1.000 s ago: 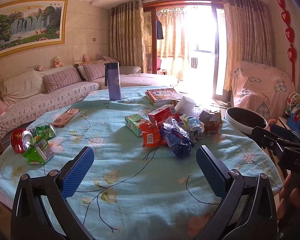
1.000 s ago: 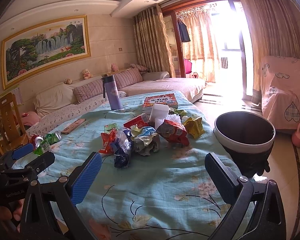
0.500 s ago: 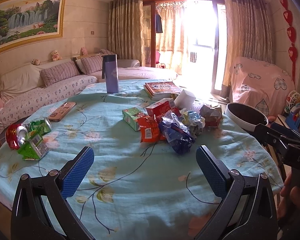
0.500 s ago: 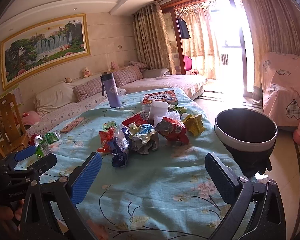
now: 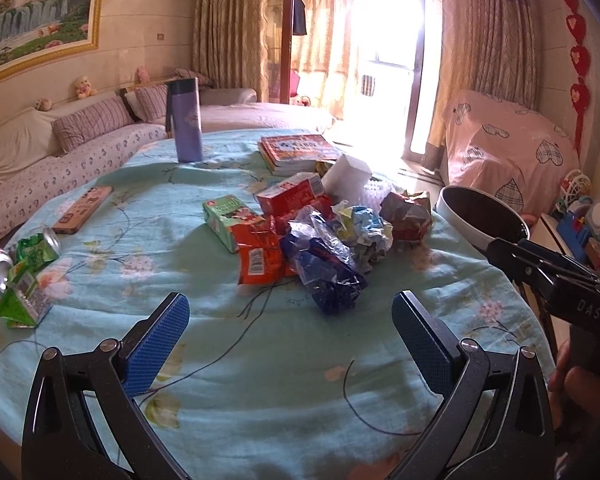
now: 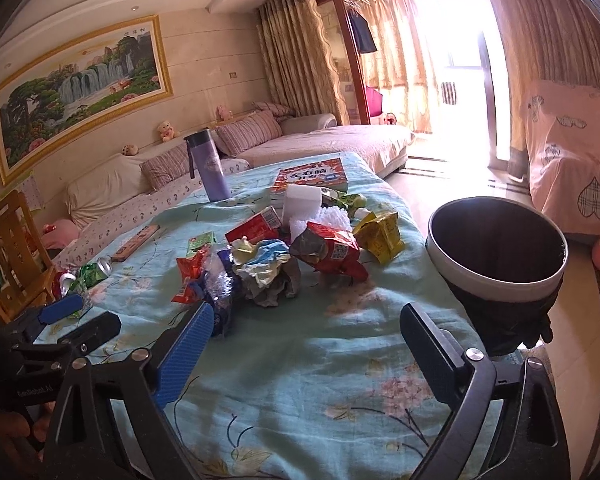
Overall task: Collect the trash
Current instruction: 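Grasp the blue plastic bag with the left tool while the right tool grasps the red snack bag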
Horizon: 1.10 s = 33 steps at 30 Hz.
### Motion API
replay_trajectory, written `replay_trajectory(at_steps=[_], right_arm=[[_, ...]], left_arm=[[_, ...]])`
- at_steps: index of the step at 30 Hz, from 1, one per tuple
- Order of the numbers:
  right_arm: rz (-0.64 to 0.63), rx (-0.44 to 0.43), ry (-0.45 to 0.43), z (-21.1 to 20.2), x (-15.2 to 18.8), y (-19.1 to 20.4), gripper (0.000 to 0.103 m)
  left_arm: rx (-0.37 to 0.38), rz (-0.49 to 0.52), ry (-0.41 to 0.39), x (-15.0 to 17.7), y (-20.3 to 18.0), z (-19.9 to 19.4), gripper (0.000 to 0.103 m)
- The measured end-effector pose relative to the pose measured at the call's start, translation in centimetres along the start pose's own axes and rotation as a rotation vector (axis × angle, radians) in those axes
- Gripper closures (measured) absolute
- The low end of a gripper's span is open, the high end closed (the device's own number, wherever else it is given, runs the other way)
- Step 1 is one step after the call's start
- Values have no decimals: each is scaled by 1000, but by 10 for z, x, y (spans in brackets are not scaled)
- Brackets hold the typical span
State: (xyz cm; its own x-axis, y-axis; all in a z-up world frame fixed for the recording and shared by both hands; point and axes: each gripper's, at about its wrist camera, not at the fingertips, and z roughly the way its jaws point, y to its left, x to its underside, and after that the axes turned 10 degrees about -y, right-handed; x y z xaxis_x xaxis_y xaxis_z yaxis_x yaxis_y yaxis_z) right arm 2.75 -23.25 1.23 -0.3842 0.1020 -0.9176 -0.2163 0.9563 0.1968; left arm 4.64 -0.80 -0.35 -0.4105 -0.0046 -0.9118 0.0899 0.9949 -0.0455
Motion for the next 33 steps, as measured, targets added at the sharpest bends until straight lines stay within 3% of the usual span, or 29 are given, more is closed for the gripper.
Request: replay_trajectory(at_steps=[6,14,17,20,23,24,25,28,33], right_arm=[[34,5,53,31,-11,-16,27],[46,-6,114,71,-21,-26,31],[44,-13,150,90,-21,-29,38],[47,-21,186,107,-17,-31,48],[56,-28,208,117,-14,-34,62],[59,-28,213,118,-12,-35,77],[58,-24,217,118,-11,-36,90],[60,-21,213,113,-9,-39,102],[69,-15,186,93,-9,-43,103]], left_arm=[[29,-20,61,-7,-10,30,5],[36,-43,134,-13,-12,70,10],[35,-41,148,-14,-11,81,13],[38,-34,173,-11,-11,92,26],[63,-36,216,-4,-12,102,53],[77,-39,228,-2,-12,103,64],[83,-36,230,-1,-12,103,68],[89,-6,201,1,-17,95,79],[102,-3,162,2,-18,73,82]])
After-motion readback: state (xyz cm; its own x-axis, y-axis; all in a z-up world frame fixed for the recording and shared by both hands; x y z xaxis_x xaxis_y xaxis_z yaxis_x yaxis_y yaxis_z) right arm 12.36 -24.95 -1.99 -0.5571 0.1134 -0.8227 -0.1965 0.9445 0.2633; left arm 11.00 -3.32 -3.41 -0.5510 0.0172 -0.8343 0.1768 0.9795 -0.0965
